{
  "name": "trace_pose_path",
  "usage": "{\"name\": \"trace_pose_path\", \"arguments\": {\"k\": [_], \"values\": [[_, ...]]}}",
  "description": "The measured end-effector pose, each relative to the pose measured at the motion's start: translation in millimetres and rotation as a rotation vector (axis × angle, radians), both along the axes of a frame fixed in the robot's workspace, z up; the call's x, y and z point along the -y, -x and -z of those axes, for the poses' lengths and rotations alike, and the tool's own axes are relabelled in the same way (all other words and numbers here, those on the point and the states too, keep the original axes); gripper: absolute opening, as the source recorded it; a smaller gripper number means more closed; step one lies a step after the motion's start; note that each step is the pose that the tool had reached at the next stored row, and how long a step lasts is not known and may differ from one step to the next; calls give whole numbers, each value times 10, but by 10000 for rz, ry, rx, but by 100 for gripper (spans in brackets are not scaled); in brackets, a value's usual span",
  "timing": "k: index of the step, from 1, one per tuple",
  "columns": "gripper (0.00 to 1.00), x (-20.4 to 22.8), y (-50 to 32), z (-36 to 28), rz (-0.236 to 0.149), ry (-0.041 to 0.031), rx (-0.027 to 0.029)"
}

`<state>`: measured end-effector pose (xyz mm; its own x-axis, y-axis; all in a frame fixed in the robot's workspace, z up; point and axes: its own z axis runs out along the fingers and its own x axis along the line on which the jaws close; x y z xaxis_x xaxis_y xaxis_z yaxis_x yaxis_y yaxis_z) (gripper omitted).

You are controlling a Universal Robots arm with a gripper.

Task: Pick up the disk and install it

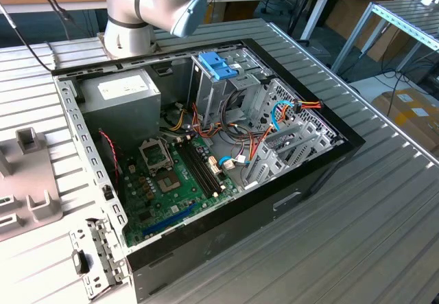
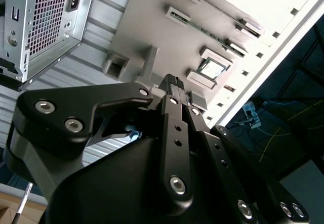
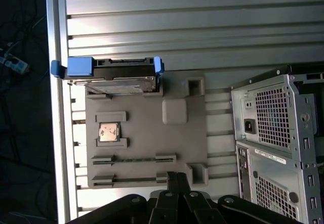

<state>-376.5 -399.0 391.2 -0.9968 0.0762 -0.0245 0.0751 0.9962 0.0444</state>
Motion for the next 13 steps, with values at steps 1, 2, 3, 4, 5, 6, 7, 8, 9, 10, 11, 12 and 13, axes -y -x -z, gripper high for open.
{"name": "trace_pose_path", "arguments": {"k": [1,2,3,4,5,6,7,8,9,10,11,12,13], "values": [[11,0,4,0,0,0,0],[11,0,7,0,0,0,0],[11,0,10,0,0,0,-1],[11,0,13,0,0,1,-1],[11,0,16,1,-1,0,-1],[11,0,21,1,0,0,-1],[11,0,25,2,0,0,0],[11,0,28,2,0,0,-1],[11,0,30,3,0,0,0],[11,0,33,2,0,1,-1],[11,0,39,3,0,0,-1],[11,0,43,4,0,0,0],[11,0,46,3,0,1,-2]]}}
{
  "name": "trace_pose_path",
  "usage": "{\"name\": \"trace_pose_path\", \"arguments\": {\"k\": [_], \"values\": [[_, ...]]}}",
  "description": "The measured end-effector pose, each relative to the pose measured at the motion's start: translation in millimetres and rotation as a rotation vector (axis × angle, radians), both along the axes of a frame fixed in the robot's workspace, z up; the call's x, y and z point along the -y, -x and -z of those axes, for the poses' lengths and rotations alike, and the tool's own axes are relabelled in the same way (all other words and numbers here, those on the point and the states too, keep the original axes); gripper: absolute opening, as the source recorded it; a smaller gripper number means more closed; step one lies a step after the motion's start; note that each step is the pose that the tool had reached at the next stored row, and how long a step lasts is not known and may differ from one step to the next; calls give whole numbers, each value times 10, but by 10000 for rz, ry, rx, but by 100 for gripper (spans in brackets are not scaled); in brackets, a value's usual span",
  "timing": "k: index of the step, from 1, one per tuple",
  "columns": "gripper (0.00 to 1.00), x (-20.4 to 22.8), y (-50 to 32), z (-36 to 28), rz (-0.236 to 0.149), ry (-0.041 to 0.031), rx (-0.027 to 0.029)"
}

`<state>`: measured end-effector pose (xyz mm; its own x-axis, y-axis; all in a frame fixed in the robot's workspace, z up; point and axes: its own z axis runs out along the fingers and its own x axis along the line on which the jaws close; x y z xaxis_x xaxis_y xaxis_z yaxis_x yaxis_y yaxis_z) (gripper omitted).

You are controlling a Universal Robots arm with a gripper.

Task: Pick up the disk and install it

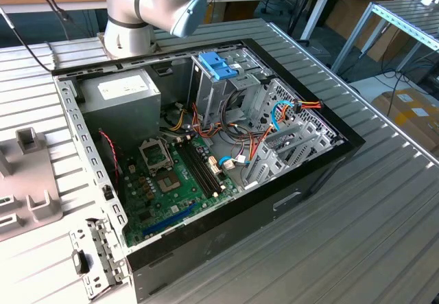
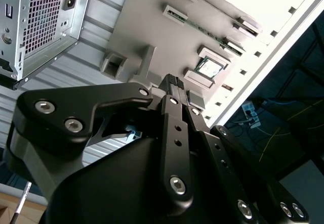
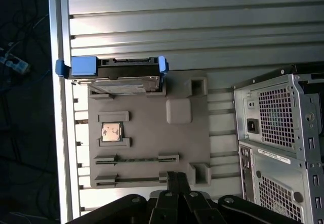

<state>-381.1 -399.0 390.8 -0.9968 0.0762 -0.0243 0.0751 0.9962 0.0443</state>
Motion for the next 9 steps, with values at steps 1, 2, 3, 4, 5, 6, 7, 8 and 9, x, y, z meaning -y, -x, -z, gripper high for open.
{"name": "trace_pose_path", "arguments": {"k": [1,2,3,4,5,6,7,8,9], "values": [[11,0,7,1,0,-1,1],[11,0,13,1,0,-1,1],[11,0,17,2,0,-1,1],[11,0,21,2,0,0,1],[11,0,26,2,0,0,1],[11,0,29,2,0,-1,1],[11,0,34,3,0,-1,2],[11,0,37,2,0,0,1],[11,0,41,3,0,-1,1]]}}
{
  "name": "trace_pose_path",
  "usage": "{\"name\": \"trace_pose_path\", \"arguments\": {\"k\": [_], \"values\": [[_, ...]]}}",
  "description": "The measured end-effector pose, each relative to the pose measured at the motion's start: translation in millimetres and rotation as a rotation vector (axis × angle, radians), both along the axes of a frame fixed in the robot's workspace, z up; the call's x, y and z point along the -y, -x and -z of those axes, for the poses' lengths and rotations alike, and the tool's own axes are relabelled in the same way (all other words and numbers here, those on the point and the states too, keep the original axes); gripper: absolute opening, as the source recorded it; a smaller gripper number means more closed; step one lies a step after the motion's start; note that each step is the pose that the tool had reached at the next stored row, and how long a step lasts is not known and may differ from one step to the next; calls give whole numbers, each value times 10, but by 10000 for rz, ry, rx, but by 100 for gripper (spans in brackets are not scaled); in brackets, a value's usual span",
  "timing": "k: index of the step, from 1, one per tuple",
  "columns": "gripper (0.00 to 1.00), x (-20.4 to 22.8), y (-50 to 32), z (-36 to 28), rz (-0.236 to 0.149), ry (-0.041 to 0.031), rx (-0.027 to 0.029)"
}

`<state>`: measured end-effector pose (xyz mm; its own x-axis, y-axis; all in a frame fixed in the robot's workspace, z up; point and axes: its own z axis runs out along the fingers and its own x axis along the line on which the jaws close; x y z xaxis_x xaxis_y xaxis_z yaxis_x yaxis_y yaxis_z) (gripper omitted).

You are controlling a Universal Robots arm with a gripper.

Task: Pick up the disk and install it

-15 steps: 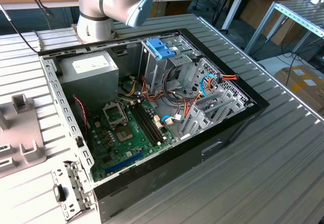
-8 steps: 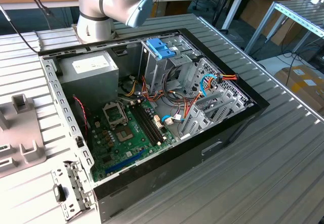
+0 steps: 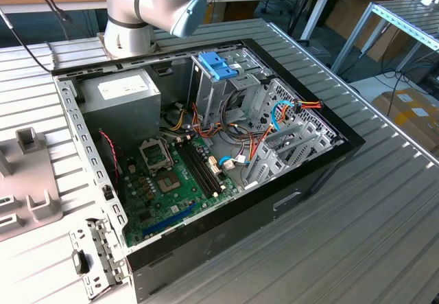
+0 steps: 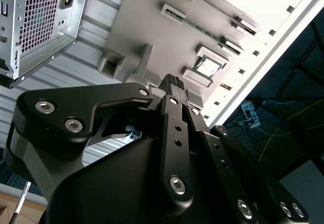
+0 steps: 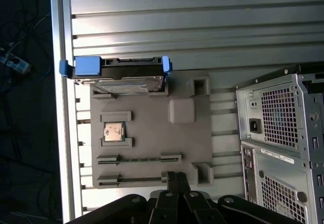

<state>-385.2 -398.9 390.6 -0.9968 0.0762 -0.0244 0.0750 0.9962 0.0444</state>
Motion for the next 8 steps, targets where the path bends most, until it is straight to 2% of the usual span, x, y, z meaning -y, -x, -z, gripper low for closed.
{"name": "trace_pose_path", "arguments": {"k": [8], "values": [[11,0,29,2,0,0,0]]}}
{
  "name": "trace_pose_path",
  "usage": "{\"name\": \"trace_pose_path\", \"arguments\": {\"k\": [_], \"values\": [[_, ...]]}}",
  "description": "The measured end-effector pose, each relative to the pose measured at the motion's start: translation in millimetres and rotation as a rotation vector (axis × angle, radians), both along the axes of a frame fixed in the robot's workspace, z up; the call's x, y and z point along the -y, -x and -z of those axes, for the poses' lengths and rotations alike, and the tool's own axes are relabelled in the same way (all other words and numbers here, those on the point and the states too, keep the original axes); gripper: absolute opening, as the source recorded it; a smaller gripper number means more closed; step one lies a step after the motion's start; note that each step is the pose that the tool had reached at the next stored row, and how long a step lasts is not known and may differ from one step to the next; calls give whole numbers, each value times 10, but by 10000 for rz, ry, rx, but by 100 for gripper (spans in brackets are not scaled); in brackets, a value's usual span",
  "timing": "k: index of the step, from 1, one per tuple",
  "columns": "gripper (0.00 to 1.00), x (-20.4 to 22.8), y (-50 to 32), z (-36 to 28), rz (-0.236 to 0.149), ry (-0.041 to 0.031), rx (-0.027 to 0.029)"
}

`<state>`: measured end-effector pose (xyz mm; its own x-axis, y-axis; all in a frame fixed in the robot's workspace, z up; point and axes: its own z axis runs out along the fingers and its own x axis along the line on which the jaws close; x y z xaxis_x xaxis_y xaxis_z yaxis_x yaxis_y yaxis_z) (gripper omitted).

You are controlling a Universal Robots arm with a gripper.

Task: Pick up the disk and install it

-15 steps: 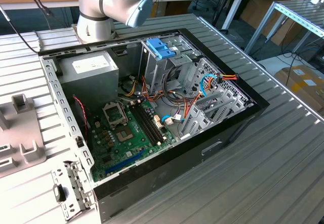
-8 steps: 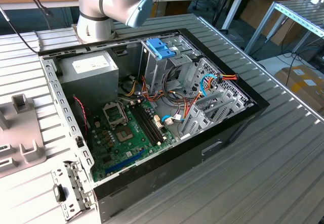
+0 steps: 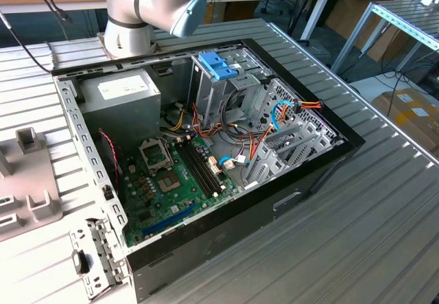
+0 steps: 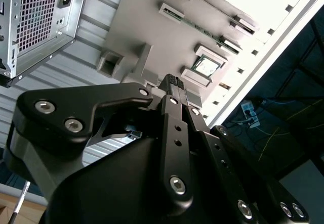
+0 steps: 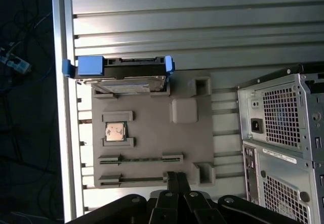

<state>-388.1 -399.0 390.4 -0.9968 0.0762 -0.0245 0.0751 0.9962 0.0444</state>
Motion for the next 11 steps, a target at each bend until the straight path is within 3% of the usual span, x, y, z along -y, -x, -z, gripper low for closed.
{"name": "trace_pose_path", "arguments": {"k": [11], "values": [[11,0,48,2,0,0,0]]}}
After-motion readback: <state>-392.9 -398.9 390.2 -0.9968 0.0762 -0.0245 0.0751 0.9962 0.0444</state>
